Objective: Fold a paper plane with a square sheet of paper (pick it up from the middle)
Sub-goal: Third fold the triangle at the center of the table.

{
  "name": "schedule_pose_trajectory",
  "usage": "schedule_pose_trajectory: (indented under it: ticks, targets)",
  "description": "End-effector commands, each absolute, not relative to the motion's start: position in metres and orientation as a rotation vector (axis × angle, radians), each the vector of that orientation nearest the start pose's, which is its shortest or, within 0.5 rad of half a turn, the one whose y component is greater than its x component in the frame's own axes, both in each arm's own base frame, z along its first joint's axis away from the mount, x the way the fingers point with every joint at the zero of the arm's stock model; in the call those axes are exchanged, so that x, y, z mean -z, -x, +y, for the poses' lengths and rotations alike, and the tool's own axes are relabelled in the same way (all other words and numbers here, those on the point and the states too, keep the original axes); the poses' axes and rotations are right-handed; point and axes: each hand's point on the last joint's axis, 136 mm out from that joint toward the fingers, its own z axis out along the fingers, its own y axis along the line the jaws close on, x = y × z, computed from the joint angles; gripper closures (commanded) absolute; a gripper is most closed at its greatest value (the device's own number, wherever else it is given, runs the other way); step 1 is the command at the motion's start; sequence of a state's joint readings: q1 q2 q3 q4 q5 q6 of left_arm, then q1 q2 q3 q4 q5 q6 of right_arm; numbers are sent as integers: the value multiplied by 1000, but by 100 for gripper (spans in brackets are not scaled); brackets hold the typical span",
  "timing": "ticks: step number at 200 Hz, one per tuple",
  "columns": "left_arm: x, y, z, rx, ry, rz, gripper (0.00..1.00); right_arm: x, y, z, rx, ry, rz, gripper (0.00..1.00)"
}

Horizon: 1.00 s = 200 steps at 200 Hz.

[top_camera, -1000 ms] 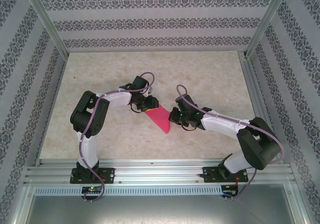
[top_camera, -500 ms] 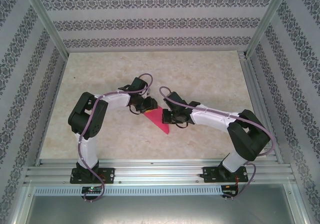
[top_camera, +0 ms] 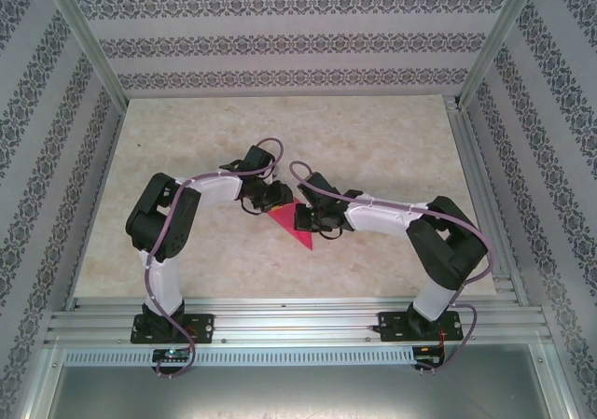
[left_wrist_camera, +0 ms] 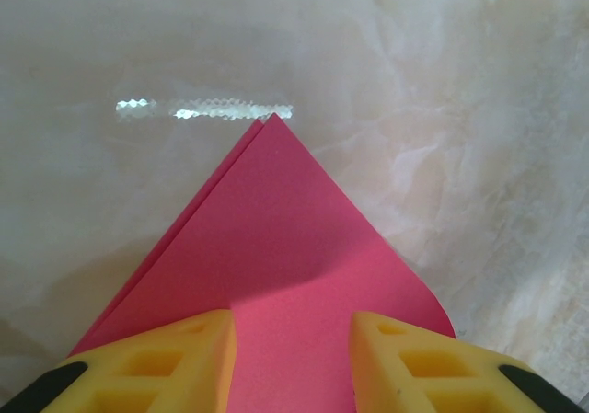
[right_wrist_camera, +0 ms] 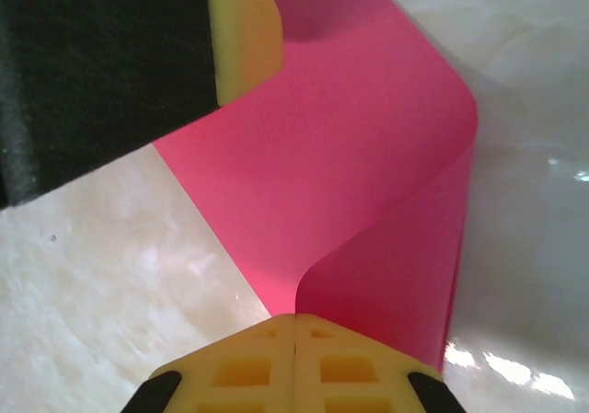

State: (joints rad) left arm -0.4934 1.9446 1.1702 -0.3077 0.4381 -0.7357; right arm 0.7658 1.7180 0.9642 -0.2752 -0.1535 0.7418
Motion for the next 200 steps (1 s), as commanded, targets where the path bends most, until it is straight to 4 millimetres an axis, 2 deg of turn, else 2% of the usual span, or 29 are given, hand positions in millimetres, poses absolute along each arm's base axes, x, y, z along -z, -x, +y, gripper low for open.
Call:
schedule_pose_trajectory:
  ticks: [1,54,82,112,159,200]
  targets:
    - [-33,-354,-275,923,188,2815,60,-49,-286,317,-776,37,2726,100]
    - [-36,-355,-275,928,185,2810,60,-34,-285,311,-726,33,2760,100]
    - [-45,-356,-280,962,163,2794,59,-29,-275,304,-686,54,2792,100]
    - [-59,-359,-283,989,143,2768,56,-29,-277,293,-584,96,2801,100]
    - [-74,-360,-283,1004,149,2732,53,-24,-275,294,-578,132,2816,100]
    - [-76,-356,-278,996,189,2731,55,-22,-278,302,-643,94,2811,100]
